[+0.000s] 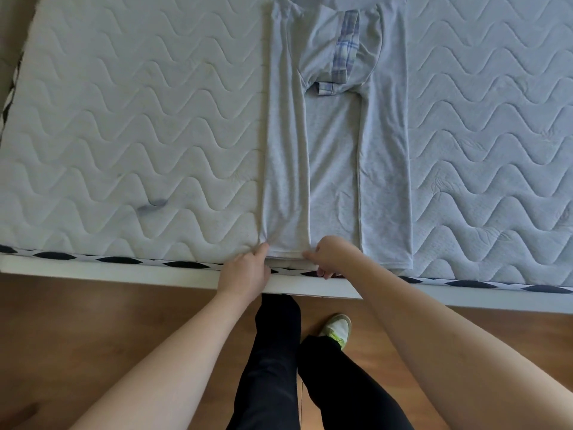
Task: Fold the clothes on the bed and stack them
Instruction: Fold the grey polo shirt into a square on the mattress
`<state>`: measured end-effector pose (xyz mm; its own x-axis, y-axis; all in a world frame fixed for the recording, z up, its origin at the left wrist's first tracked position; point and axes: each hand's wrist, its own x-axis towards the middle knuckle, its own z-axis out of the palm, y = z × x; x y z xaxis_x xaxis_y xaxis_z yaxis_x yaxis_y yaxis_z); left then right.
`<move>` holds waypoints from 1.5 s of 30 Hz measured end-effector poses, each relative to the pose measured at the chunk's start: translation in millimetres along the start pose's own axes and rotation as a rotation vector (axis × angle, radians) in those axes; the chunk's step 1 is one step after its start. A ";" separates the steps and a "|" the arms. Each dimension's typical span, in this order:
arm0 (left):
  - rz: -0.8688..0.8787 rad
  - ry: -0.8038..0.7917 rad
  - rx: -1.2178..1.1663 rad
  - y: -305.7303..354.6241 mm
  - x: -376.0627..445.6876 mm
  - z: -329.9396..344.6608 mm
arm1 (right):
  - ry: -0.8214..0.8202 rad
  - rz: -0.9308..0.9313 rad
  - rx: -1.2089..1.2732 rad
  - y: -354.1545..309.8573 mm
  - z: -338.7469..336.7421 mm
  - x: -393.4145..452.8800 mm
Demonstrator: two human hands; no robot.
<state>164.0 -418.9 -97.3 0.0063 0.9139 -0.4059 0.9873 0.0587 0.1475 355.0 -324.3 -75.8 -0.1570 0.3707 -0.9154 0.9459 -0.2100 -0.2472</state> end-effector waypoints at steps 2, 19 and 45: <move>-0.011 0.024 -0.024 0.6 10.2 -10.4 | 0.095 0.017 0.022 -2.2 -14.2 1.6; -0.436 -0.128 -0.540 -15.3 130.0 -45.9 | 0.156 0.025 0.202 -19.3 -44.9 32.1; 0.156 -0.047 -0.004 0.6 375.7 -156.6 | 0.517 0.078 0.794 -97.6 -331.6 141.0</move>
<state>142.1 -12.7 -108.4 0.1673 0.8921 -0.4198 0.9731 -0.0812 0.2154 334.6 48.5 -75.4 0.2238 0.6441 -0.7315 0.4493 -0.7342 -0.5090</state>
